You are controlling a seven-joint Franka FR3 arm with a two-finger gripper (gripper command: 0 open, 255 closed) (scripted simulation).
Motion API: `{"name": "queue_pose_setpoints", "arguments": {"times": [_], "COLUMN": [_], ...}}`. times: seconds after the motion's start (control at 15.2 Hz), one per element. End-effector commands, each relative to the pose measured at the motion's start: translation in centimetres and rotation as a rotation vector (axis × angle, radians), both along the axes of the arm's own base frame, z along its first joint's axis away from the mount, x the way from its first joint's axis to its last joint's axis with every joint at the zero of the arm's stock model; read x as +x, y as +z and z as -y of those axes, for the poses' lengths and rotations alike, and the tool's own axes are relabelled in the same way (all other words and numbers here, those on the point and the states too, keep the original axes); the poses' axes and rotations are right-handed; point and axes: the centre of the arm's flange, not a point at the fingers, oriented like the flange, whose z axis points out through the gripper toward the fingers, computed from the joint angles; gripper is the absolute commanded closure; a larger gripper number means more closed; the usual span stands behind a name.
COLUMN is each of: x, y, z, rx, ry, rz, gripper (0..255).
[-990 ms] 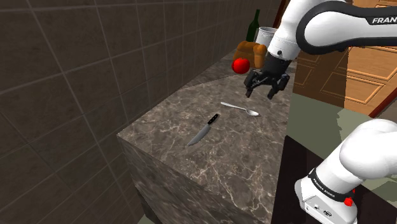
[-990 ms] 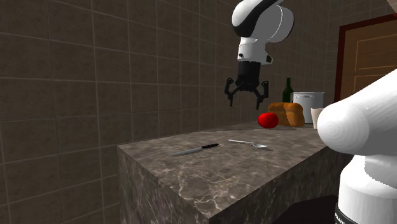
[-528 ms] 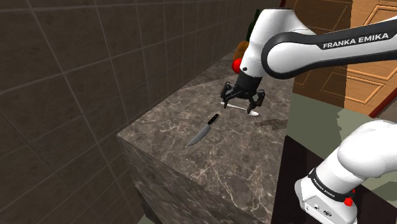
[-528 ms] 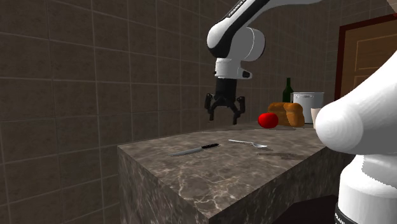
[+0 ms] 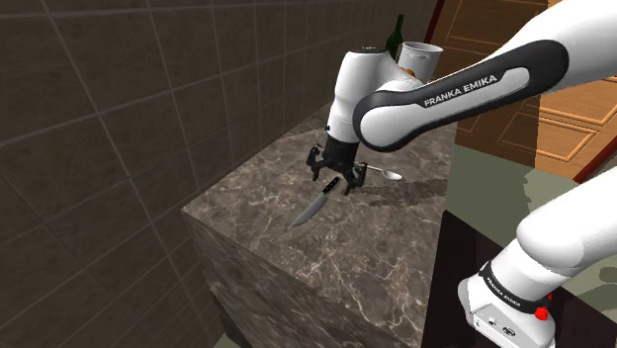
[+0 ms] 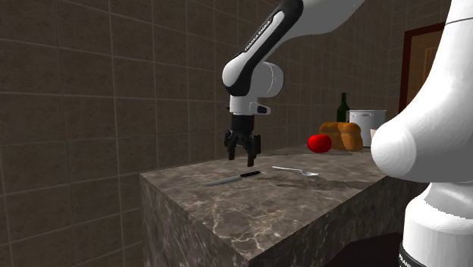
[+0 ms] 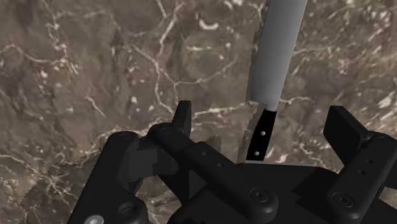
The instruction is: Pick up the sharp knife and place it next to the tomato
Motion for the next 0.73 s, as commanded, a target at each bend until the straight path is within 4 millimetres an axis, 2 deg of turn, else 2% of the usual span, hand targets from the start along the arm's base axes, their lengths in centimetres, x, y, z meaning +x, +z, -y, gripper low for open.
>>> {"name": "queue_pose_setpoints", "arguments": {"times": [0.0,0.46,0.66], "x": [1.4,1.6,1.6], "y": [-0.9,-4.6,-4.9], "z": [-0.9,-1.0,-1.0], "rx": [0.004,0.004,0.004], "ry": [-0.072,-0.072,-0.072], "rz": [-0.005,-0.005,-0.005], "gripper": [0,0,0]}}
